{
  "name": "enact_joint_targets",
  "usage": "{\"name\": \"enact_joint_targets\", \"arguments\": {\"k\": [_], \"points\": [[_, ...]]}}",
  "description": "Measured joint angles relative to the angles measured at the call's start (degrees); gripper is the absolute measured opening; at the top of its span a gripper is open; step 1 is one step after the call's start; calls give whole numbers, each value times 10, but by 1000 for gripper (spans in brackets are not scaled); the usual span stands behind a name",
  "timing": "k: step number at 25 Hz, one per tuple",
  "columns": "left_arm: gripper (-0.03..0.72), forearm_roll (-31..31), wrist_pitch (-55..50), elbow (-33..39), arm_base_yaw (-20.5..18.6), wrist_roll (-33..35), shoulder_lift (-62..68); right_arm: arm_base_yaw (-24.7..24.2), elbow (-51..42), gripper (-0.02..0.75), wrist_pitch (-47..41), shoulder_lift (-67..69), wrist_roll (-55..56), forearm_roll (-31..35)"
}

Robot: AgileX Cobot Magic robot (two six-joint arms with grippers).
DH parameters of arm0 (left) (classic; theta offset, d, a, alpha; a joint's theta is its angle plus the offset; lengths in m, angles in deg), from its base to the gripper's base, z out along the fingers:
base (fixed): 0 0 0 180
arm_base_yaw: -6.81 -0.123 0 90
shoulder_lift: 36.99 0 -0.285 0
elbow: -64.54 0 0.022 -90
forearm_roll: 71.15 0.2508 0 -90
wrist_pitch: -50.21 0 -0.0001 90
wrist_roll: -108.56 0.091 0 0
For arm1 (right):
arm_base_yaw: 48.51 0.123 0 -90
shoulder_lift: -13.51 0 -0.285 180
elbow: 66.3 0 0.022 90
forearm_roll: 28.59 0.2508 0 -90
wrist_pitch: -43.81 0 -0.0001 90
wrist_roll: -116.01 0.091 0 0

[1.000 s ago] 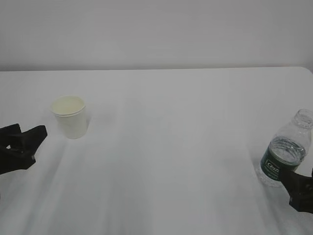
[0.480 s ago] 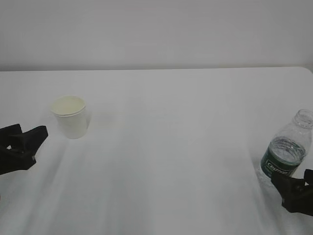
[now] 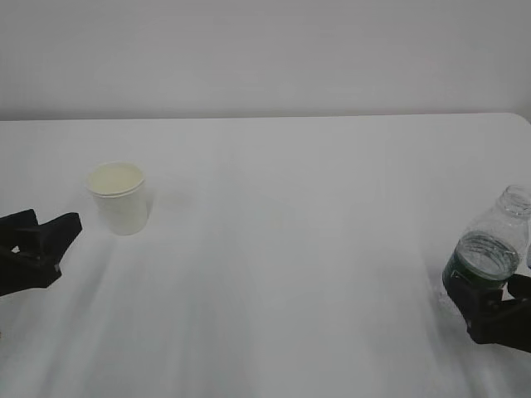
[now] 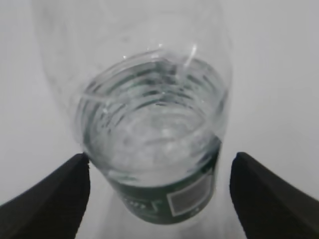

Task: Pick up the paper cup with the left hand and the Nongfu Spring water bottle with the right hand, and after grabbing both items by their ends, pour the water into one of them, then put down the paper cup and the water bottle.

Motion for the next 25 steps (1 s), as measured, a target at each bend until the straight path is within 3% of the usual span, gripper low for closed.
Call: {"name": "enact_joint_targets", "arguments": {"k": [25], "points": [[461,0,1,0,0,0,27,0,80,666,0,63,10,-11]]}}
